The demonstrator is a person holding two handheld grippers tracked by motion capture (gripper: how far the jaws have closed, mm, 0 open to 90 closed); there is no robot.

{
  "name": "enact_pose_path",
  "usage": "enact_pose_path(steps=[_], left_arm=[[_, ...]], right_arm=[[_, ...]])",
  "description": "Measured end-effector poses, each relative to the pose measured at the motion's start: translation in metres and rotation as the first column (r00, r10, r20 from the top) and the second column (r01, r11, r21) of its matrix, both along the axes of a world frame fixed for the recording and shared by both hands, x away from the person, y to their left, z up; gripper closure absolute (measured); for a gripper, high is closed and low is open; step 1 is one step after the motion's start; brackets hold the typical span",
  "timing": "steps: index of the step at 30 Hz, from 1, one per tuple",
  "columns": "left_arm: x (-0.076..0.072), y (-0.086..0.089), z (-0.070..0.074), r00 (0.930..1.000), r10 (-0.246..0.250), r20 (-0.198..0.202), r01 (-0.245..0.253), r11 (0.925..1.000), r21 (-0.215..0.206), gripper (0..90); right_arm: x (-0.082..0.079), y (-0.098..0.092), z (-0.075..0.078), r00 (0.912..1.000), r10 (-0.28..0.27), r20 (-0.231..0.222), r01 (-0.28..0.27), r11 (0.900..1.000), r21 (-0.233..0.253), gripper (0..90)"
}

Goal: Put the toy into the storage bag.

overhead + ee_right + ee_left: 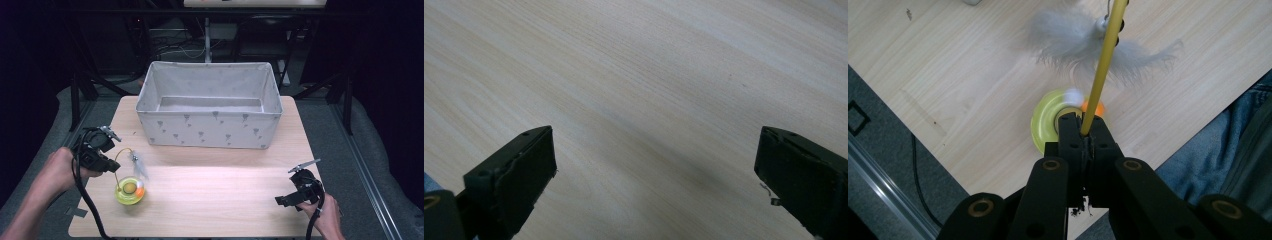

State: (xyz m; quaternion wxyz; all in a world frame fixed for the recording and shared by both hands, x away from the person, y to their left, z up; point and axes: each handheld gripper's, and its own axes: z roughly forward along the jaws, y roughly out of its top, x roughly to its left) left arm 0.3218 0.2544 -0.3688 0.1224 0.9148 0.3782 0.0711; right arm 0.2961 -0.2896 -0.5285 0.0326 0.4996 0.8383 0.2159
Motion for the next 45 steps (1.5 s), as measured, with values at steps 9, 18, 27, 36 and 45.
enact_pose_path(steps=[9, 18, 27, 36, 45], left_arm=[[0.003, -0.003, 0.012, 0.9998, -0.021, 0.006, 0.020, 0.9995, 0.025, 88.2], [0.008, -0.008, 0.023, 0.9993, -0.037, 0.010, 0.037, 0.9979, 0.054, 88.1], [0.012, -0.011, 0.034, 0.9987, -0.046, 0.022, 0.044, 0.9969, 0.064, 88.2], [0.017, -0.014, 0.046, 0.9978, -0.057, 0.033, 0.054, 0.9953, 0.080, 88.2], [0.021, -0.018, 0.059, 0.9970, -0.059, 0.050, 0.054, 0.9948, 0.086, 88.2]], right_arm=[[0.000, 0.000, 0.000, 1.0000, -0.005, 0.003, 0.005, 1.000, 0.001, 2.9], [0.000, 0.000, 0.000, 1.0000, -0.002, 0.003, 0.002, 1.000, -0.004, 2.9], [-0.001, 0.000, 0.001, 1.0000, -0.004, 0.000, 0.004, 1.000, -0.005, 2.9], [0.000, -0.001, 0.001, 1.0000, 0.008, -0.005, -0.008, 1.000, -0.028, 2.4], [0.000, 0.000, 0.000, 1.0000, 0.008, -0.001, -0.008, 1.000, -0.010, 2.4]])
